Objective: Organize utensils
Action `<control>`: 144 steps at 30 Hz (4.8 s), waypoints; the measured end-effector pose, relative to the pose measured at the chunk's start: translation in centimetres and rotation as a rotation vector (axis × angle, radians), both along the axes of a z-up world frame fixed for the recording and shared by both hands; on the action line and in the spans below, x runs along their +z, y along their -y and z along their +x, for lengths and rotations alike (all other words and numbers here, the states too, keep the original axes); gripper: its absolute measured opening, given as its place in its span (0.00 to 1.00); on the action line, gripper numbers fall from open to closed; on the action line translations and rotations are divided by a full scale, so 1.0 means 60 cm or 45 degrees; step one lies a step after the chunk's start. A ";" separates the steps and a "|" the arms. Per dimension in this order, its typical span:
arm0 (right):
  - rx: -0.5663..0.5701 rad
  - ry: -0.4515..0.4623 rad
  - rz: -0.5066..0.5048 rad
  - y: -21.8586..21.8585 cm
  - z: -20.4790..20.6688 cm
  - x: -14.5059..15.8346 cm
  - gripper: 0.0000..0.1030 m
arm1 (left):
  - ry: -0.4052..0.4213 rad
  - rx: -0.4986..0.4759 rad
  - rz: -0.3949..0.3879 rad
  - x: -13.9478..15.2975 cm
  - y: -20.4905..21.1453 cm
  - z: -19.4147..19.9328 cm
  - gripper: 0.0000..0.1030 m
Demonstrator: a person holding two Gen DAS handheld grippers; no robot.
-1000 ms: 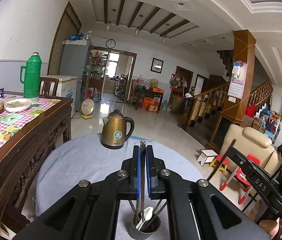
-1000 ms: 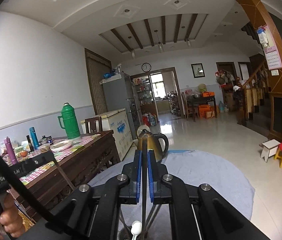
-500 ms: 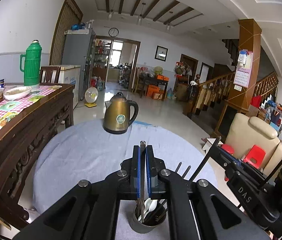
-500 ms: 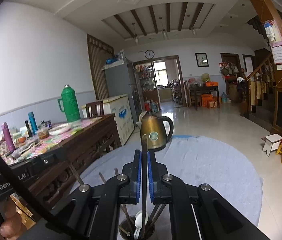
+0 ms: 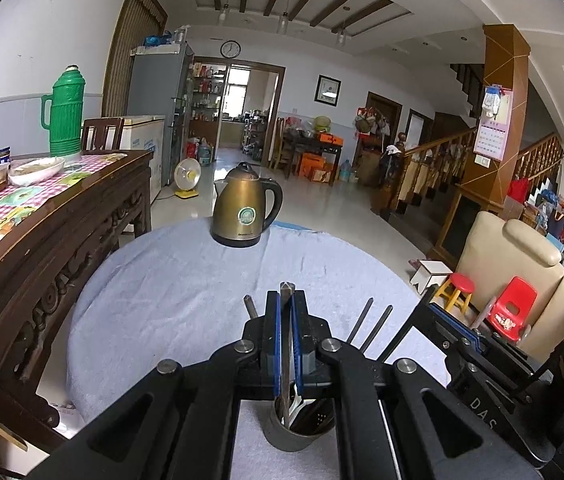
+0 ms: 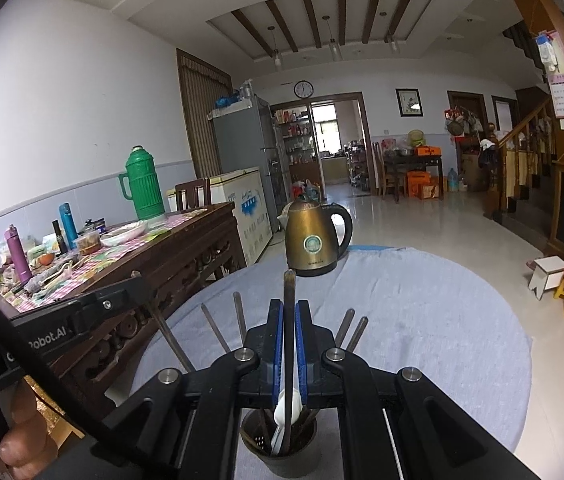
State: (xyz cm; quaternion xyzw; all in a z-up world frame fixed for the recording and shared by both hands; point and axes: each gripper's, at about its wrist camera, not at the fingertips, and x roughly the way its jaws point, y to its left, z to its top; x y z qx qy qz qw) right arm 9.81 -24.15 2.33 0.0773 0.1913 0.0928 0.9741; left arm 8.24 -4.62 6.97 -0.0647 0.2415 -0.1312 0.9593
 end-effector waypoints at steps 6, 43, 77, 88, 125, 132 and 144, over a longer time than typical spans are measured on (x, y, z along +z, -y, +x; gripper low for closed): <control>-0.006 0.000 0.014 0.013 -0.008 0.003 0.06 | -0.001 0.003 0.006 -0.001 -0.001 -0.002 0.05; 0.004 -0.064 0.048 0.005 0.000 0.000 0.07 | -0.047 0.019 0.043 -0.016 -0.009 0.013 0.05; -0.017 -0.180 0.155 0.022 0.015 -0.045 0.41 | -0.212 -0.063 0.017 -0.077 -0.012 0.047 0.63; -0.068 -0.231 0.188 0.054 0.001 -0.058 0.44 | -0.175 0.067 0.143 -0.061 -0.017 0.017 0.75; -0.233 -0.401 0.165 0.018 -0.124 -0.084 0.67 | -0.103 0.296 0.476 -0.051 -0.035 -0.096 0.89; -0.240 -0.388 0.171 0.006 -0.130 -0.086 0.67 | -0.109 0.317 0.471 -0.047 -0.041 -0.104 0.89; -0.233 -0.385 0.167 0.002 -0.131 -0.085 0.67 | -0.108 0.325 0.493 -0.051 -0.037 -0.108 0.89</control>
